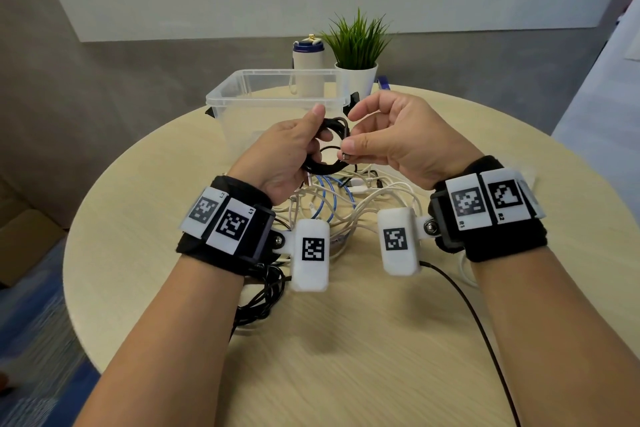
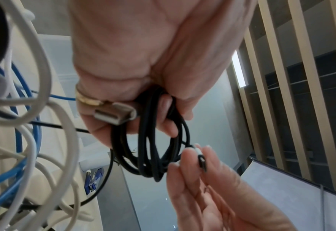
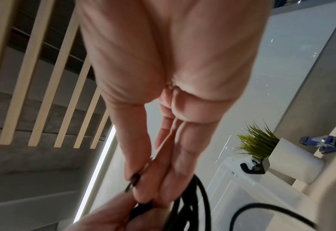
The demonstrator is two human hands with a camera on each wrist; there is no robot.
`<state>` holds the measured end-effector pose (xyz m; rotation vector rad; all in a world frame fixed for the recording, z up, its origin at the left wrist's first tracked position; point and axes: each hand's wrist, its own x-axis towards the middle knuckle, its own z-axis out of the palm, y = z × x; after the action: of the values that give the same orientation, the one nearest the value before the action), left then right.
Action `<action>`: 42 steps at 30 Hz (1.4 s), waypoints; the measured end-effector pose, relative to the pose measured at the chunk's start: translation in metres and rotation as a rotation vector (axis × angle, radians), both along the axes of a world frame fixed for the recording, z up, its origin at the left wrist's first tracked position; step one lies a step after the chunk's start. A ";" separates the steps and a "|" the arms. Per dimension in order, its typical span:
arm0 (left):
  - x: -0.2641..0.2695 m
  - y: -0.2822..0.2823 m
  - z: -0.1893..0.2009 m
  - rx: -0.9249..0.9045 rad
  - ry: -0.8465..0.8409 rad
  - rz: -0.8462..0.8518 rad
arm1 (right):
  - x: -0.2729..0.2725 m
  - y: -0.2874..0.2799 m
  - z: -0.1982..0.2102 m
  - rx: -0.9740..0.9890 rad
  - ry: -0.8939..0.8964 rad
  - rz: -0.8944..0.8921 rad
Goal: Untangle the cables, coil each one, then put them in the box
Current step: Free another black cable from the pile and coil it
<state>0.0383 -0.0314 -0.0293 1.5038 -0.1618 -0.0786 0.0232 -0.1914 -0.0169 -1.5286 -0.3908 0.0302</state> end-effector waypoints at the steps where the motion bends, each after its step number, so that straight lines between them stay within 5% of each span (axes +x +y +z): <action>1: -0.001 0.000 0.001 -0.007 -0.004 -0.010 | 0.000 0.000 0.000 0.002 0.004 -0.005; 15: -0.006 -0.003 0.001 -0.188 0.007 -0.125 | 0.007 0.004 -0.006 -0.236 -0.087 -0.196; 25: -0.007 -0.001 0.003 0.096 0.029 -0.154 | 0.001 0.004 -0.007 -0.358 -0.270 -0.040; 36: -0.007 0.003 0.003 -0.154 -0.009 -0.134 | 0.008 -0.007 -0.006 -0.267 -0.133 -0.064; 42: -0.008 0.006 0.004 -0.095 -0.036 -0.149 | 0.009 -0.005 -0.007 -0.196 -0.139 -0.075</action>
<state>0.0303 -0.0257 -0.0258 1.3971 -0.3022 -0.1610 0.0323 -0.1967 -0.0235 -1.7436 -0.4504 -0.0996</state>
